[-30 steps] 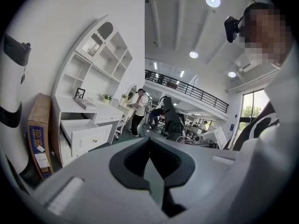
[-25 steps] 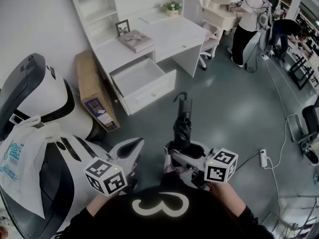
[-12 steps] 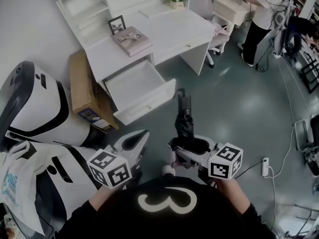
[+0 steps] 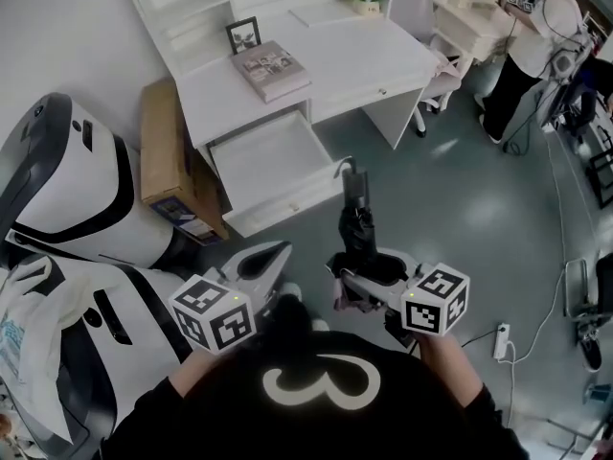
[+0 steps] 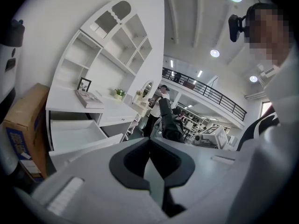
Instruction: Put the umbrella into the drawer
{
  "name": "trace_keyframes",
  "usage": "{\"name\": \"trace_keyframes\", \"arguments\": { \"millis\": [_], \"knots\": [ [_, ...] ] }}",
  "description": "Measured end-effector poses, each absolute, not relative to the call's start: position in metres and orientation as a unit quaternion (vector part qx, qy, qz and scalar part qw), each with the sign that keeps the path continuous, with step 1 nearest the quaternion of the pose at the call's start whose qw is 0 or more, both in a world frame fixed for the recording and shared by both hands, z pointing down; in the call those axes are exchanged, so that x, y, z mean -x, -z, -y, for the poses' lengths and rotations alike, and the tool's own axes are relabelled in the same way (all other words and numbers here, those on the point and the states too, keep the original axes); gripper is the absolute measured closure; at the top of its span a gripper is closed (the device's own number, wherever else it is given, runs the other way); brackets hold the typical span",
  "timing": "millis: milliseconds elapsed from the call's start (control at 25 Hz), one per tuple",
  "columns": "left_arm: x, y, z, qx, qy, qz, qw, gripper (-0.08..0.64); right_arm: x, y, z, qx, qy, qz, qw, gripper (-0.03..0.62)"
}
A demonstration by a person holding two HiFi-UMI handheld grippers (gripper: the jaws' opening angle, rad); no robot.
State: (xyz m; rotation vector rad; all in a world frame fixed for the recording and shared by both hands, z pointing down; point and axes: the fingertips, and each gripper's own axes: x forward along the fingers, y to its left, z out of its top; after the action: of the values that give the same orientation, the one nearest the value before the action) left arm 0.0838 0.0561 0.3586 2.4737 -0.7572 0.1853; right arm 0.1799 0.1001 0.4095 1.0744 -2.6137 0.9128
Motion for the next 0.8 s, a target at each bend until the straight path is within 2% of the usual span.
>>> {"name": "trace_keyframes", "arguments": {
  "millis": [320, 800],
  "knots": [
    [-0.059, -0.374, -0.005, -0.906, -0.07, 0.295, 0.294, 0.552, -0.159, -0.414, -0.042, -0.344, -0.296, 0.884, 0.113, 0.365],
    [-0.034, -0.39, 0.147, -0.895, -0.07, 0.301, 0.321, 0.552, -0.139, -0.425, 0.108, -0.336, -0.281, 0.879, 0.19, 0.365]
  ]
}}
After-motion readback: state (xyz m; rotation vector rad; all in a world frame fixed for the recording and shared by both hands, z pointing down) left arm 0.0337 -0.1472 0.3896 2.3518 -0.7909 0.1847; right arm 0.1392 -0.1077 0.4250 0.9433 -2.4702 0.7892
